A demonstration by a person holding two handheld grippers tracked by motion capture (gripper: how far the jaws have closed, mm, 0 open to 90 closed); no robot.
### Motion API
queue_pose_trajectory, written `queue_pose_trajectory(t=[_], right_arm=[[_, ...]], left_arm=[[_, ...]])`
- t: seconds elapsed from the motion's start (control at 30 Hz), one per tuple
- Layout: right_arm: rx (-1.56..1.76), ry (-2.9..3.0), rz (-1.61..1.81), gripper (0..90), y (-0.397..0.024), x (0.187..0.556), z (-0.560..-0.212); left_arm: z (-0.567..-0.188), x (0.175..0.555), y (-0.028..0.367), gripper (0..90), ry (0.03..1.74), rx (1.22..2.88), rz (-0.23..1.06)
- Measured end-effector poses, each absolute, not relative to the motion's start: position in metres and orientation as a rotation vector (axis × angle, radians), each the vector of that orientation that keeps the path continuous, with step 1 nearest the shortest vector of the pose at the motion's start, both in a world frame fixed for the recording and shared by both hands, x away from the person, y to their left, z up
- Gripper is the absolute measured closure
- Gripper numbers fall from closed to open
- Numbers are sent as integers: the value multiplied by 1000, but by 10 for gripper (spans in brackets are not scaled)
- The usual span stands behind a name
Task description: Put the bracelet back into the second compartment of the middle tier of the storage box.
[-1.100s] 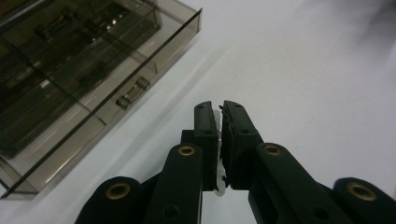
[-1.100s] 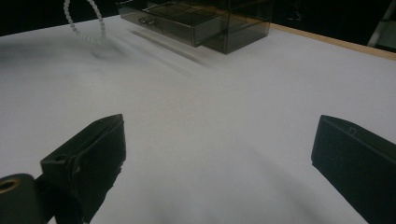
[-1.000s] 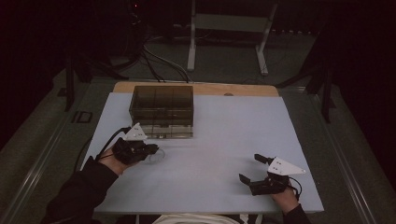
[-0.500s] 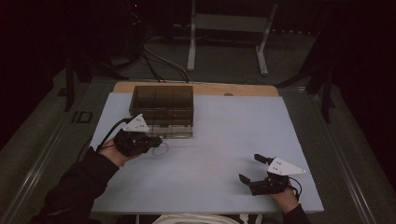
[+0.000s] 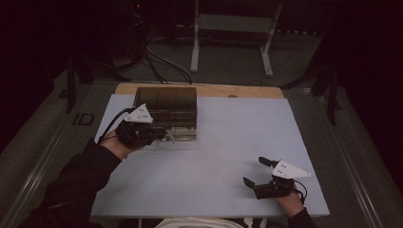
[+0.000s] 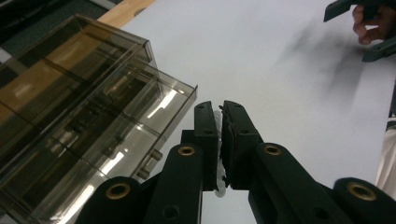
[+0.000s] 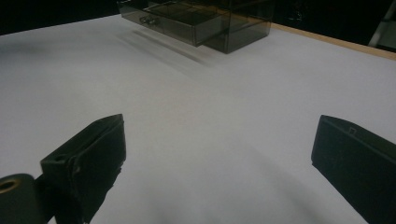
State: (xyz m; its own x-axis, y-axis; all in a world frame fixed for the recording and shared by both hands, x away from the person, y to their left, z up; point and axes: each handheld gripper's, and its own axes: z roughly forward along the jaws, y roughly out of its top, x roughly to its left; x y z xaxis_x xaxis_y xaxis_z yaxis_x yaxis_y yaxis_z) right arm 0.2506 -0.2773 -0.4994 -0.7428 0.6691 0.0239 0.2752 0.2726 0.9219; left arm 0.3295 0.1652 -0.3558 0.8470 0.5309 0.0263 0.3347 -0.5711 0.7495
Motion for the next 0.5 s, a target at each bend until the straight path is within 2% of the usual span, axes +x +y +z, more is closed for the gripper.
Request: queue_pose_trajectory(t=[0.5], right_arm=[[854, 2178, 1462, 28, -277, 250, -499]], left_arm=[[-345, 350, 162, 872, 637, 2217, 326]])
